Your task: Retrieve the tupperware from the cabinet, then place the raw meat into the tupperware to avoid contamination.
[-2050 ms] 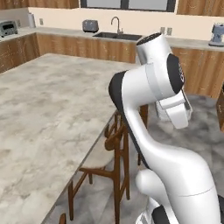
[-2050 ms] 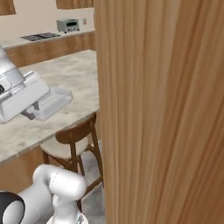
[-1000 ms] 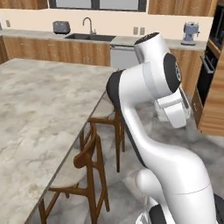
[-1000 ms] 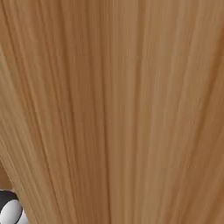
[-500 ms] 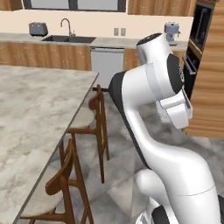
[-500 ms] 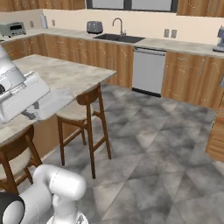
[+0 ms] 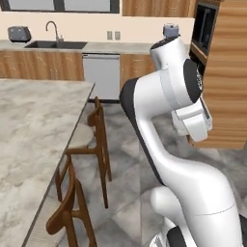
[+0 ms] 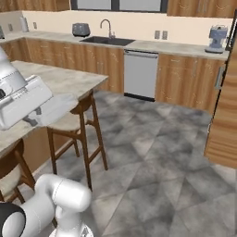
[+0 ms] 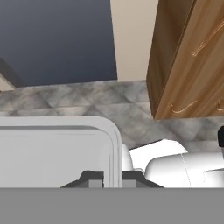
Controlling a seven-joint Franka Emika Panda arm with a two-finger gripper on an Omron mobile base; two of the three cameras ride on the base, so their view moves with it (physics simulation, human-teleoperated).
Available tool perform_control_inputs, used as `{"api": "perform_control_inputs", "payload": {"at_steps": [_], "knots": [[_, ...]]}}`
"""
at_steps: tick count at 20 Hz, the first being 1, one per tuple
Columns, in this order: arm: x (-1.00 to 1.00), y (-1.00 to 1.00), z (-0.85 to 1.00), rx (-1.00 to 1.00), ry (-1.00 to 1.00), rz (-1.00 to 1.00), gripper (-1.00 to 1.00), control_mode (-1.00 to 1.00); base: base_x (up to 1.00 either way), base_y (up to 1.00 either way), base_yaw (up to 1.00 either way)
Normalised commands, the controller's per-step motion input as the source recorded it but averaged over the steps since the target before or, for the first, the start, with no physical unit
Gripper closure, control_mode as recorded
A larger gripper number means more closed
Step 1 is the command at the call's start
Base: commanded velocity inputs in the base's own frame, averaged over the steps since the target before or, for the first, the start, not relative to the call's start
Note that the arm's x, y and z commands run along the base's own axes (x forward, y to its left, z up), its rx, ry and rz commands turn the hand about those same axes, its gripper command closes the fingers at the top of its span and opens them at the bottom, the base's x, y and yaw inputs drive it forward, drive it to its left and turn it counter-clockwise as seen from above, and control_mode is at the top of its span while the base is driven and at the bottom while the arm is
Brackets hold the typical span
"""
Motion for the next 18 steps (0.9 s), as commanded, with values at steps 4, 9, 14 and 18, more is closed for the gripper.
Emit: {"api": "perform_control_inputs", "payload": {"at_steps": [4, 9, 14, 18], "knots": [[0.00, 0.00, 0.00, 0.00, 0.00, 0.00, 1.00, 1.00, 0.22, 0.61, -0.17], [0.00, 0.00, 0.00, 0.00, 0.00, 0.00, 1.00, 1.00, 0.48, 0.49, -0.12], [0.00, 0.00, 0.00, 0.00, 0.00, 0.00, 1.00, 1.00, 0.95, -0.05, 0.00], [0.00, 0.00, 0.00, 0.00, 0.00, 0.00, 1.00, 1.00, 0.97, 0.00, -0.03]]}}
